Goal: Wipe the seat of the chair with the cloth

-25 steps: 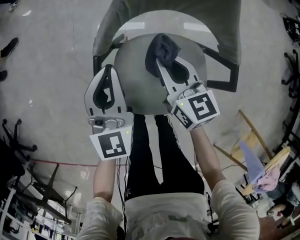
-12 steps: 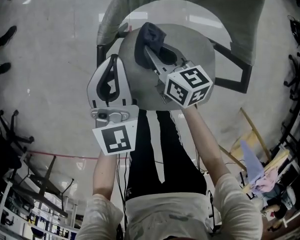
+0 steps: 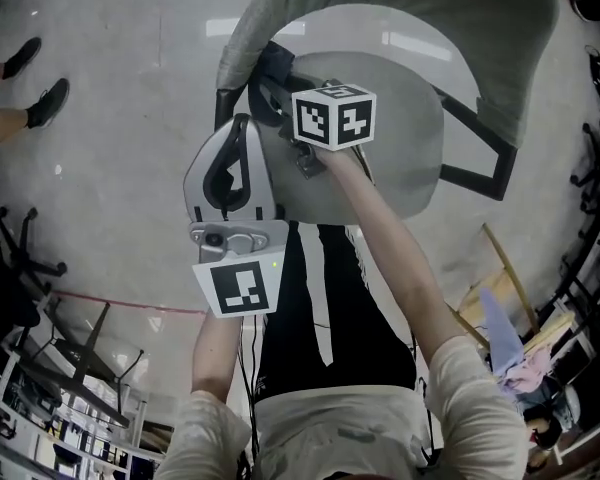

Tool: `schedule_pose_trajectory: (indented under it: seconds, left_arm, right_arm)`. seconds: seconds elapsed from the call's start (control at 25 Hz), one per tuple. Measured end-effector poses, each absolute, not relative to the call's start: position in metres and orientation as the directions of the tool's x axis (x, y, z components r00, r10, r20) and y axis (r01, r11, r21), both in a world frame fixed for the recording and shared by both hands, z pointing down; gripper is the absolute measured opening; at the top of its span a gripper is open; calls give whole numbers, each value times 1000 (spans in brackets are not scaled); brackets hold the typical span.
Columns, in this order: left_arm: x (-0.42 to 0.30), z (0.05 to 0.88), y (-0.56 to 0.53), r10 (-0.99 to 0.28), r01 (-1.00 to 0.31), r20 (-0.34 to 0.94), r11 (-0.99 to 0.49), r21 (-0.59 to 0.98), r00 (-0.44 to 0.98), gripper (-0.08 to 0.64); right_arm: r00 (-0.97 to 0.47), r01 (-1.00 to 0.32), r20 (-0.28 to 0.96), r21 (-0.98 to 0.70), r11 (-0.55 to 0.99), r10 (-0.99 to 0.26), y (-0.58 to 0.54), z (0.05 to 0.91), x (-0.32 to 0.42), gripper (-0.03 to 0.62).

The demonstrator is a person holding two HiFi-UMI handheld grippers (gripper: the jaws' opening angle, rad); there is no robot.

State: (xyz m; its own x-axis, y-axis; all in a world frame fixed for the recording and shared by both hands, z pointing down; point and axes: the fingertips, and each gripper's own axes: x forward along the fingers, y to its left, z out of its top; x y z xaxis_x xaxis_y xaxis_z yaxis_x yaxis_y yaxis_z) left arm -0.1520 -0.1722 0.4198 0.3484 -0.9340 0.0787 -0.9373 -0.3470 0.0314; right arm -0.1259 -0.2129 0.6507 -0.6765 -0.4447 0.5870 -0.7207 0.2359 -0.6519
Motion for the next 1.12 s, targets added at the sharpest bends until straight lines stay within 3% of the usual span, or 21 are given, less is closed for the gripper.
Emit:
schedule_pose_trajectory:
  seconds: [0.24,0.52,0.92,1.12]
  left_arm:
    - [-148,422,-171,-932,-936,84,-352,27,353,15]
    - [-150,424,-173,-934,-938,94,-345,14,345,15]
    - [-143,428,-169,-930,-932,116,-358,-62,349,15]
    - [-122,430,-168,-917,-923,124,-385,-22,379,15]
  right_arm:
    - [-659,-743,659,-647,174,-364,-220,687,-122,49]
    - [-610,-792,738,-573,209,-289,-219,699,-113,49]
    - [-578,-816,764,-543,198,-287,-210,699,-75,49]
    - [-559,-829,774,-529,183,-296,-208,698,-43,49]
